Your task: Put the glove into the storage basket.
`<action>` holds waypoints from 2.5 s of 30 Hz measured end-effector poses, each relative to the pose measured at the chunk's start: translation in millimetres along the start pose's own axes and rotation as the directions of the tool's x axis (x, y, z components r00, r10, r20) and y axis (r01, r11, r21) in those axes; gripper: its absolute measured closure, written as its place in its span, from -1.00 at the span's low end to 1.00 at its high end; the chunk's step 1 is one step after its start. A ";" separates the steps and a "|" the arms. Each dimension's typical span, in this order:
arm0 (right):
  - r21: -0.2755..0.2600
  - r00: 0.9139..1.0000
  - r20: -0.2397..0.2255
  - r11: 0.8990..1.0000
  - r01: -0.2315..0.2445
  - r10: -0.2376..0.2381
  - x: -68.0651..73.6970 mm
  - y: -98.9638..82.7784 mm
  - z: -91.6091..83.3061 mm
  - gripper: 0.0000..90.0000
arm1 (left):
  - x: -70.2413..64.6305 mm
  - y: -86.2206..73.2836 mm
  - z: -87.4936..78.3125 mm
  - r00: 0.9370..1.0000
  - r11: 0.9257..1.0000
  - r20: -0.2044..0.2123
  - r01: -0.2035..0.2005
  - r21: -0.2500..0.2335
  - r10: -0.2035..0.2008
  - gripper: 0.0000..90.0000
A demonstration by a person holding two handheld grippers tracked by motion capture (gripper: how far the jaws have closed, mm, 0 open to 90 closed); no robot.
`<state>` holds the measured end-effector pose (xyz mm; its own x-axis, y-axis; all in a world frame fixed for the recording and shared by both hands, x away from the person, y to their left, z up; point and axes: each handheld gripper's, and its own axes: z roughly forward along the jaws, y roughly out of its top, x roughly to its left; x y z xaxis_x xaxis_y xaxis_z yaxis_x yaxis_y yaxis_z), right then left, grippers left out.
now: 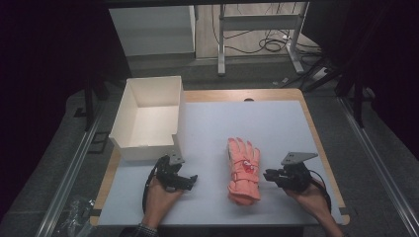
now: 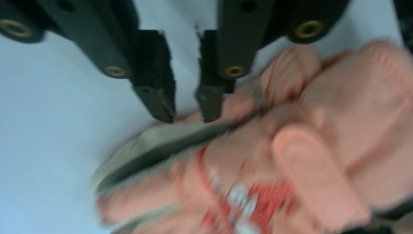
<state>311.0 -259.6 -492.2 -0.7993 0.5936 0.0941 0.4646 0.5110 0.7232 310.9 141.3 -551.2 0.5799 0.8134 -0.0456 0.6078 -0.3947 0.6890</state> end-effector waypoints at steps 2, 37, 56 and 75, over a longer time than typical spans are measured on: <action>0.010 1.000 -0.020 1.000 -0.009 0.010 2.8 -9.0 3.0 0.87 | 0.0 0.0 0.0 1.000 1.000 0.000 0.000 0.000 0.000 -1.00; 0.002 0.997 -0.061 0.999 -0.046 0.046 25.6 9.4 63.2 0.87 | 0.1 0.0 0.0 1.000 1.000 0.000 -0.001 0.000 0.001 -1.00; -0.008 0.999 -0.017 0.999 -0.052 0.052 28.7 28.6 85.6 0.87 | 0.2 0.0 -0.1 1.000 1.000 0.000 -0.003 0.002 0.003 -1.00; -0.018 0.999 0.029 0.999 -0.042 0.042 21.8 51.4 110.8 0.87 | 0.1 0.0 0.0 1.000 1.000 0.000 -0.001 0.000 0.001 -1.00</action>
<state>359.6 -151.6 -528.7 -0.7673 0.6328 0.1044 0.4906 0.4743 0.7310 310.9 141.4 -551.2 0.5803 0.8132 -0.0449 0.6073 -0.3953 0.6892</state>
